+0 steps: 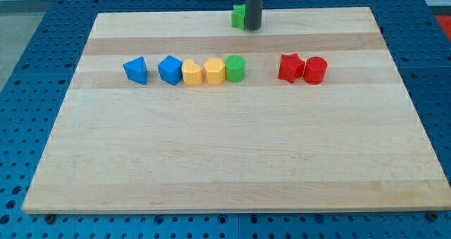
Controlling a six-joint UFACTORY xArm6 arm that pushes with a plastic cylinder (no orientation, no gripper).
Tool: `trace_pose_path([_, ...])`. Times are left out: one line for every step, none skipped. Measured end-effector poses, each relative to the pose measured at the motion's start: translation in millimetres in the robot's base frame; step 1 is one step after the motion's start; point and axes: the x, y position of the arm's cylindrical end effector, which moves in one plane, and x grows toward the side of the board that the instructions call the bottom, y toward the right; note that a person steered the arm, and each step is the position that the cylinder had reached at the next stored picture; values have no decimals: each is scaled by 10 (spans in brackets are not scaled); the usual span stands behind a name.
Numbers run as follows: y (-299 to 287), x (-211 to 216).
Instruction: Push the green circle into green star
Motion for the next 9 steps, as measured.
trace_pose_path([0,-10])
trace_pose_path([108,147])
trace_pose_path([413,880])
trace_pose_path([395,1233])
trace_pose_path([316,1336])
trace_pose_path([189,1524])
trace_pose_path([-56,1601])
trace_pose_path([-245,1594])
trace_pose_path([-400,1590])
